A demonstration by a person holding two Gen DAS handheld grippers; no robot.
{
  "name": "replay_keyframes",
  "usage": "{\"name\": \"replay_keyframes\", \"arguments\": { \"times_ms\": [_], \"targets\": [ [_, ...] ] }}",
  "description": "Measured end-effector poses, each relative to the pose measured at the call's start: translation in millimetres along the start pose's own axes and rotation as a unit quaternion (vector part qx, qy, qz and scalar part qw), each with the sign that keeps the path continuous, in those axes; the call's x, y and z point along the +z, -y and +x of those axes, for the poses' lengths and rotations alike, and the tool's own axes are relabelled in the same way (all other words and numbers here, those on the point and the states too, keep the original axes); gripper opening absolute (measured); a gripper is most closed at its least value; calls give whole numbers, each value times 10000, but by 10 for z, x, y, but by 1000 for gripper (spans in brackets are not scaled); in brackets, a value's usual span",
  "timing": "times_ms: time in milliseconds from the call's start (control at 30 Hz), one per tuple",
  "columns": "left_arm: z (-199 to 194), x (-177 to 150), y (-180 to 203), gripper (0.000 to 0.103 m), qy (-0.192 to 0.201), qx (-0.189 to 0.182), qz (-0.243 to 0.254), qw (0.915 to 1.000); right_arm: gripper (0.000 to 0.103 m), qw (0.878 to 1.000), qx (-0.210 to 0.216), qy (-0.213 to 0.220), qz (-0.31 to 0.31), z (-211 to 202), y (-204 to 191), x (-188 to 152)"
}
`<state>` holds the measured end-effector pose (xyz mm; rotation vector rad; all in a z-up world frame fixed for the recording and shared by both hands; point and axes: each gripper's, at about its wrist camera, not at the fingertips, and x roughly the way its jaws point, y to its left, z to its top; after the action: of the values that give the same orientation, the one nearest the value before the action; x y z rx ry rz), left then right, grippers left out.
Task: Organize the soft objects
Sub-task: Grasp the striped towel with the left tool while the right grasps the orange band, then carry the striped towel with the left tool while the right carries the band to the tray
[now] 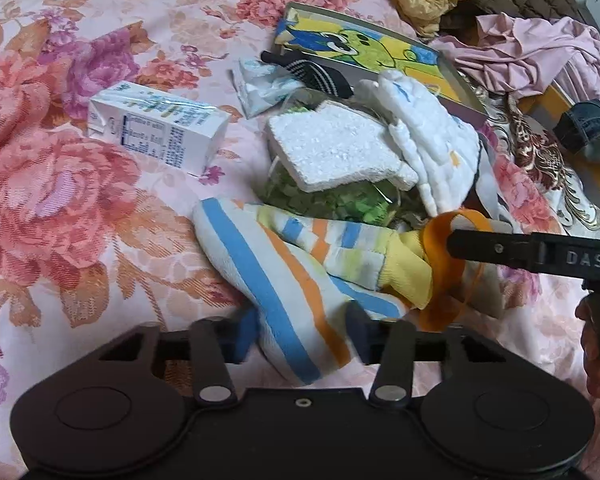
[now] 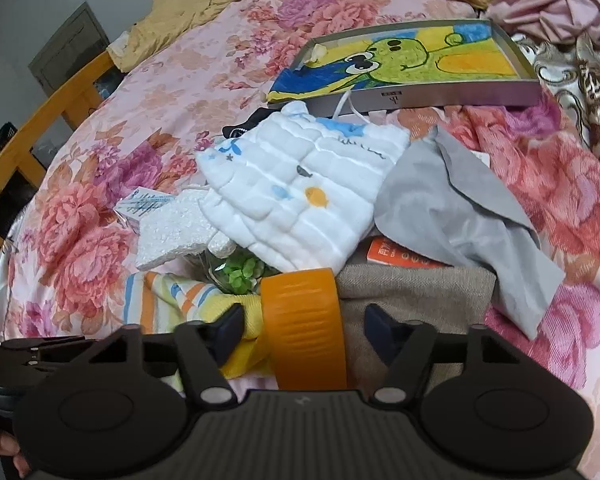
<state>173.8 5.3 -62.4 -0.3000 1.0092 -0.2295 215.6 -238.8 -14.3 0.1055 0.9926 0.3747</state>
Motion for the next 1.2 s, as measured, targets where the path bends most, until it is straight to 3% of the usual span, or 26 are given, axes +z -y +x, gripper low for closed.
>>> {"name": "replay_keyframes", "arguments": {
  "times_ms": [133,333,633,833,1033,1200],
  "targets": [
    [-14,-17,22,28,63,-63,57,9999,44,9999,-69,-32,-127,20,-27,-8],
    [-105,-38,49,11,316,-147,106,9993,43,9995,-19,68,-292,-19,-69,-29],
    [-284,-90,178,8,939,-34,563,9940,42,9975,24,480,-515,-216,-124,-54],
    [-507,-160,309,7,1616,173,1043,9812,42,9887,-90,1073,-1047,-449,-276,-113],
    [-723,-251,460,7,2258,428,1535,9611,42,9786,-113,1567,-1331,-624,-374,-142],
    [-891,-217,504,7,2612,343,1449,9537,42,9709,23,2010,-1302,-790,-347,-168]
  ]
}}
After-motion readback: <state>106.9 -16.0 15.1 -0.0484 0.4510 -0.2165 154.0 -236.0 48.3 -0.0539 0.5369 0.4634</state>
